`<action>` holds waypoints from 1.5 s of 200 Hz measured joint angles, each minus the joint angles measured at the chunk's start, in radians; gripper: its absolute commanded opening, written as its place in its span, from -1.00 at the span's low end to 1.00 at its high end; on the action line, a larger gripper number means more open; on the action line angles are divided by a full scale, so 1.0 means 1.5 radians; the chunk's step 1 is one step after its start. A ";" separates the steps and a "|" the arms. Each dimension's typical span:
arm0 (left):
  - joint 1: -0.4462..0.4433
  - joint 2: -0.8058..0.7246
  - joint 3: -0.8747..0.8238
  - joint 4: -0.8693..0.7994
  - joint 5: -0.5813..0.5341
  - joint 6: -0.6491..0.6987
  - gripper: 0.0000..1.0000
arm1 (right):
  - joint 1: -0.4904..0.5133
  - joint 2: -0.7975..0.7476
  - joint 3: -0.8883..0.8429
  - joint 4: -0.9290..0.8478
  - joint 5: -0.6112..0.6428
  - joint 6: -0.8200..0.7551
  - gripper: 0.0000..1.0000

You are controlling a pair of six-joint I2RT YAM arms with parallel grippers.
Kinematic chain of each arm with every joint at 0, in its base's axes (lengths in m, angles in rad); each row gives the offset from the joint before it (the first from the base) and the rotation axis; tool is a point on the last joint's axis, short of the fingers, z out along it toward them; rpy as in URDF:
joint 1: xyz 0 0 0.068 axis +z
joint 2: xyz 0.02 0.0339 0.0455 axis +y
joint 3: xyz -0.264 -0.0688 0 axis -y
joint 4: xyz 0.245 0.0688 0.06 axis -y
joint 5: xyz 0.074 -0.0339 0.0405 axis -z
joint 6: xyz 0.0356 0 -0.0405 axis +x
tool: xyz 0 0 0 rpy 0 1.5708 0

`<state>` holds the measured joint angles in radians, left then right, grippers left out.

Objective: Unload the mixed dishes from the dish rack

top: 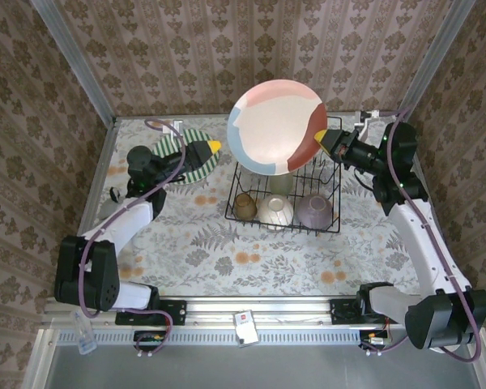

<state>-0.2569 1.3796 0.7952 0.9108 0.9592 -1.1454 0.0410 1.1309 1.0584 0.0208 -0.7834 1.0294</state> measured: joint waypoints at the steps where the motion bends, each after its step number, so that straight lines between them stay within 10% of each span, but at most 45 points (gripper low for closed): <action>1: 0.000 0.000 0.000 0.001 0.000 0.000 0.49 | 0.001 0.000 -0.001 0.001 -0.001 0.000 -1.00; 58: -0.017 0.038 0.014 0.034 -0.019 -0.041 0.22 | 0.024 0.009 -0.004 0.039 -0.020 0.013 -1.00; 176: -0.034 0.045 0.023 0.076 -0.062 -0.119 -1.00 | 0.042 0.034 -0.005 0.076 -0.027 0.003 -1.00; 204: -0.034 0.034 0.020 0.063 -0.073 -0.127 -1.00 | 0.043 0.039 -0.005 0.087 -0.027 -0.003 -0.99; 249: -0.032 0.000 -0.001 0.039 -0.102 -0.119 -1.00 | 0.049 0.044 -0.004 0.087 -0.029 -0.003 0.97; 300: 0.051 -0.013 -0.007 -0.002 -0.164 -0.119 -1.00 | 0.058 0.005 -0.004 -0.018 0.018 -0.083 1.00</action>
<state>-0.1806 1.3598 0.7841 0.9085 0.7139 -1.3239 0.1287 1.1381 1.0523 -0.0067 -0.7559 0.9043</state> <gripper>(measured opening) 0.064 0.999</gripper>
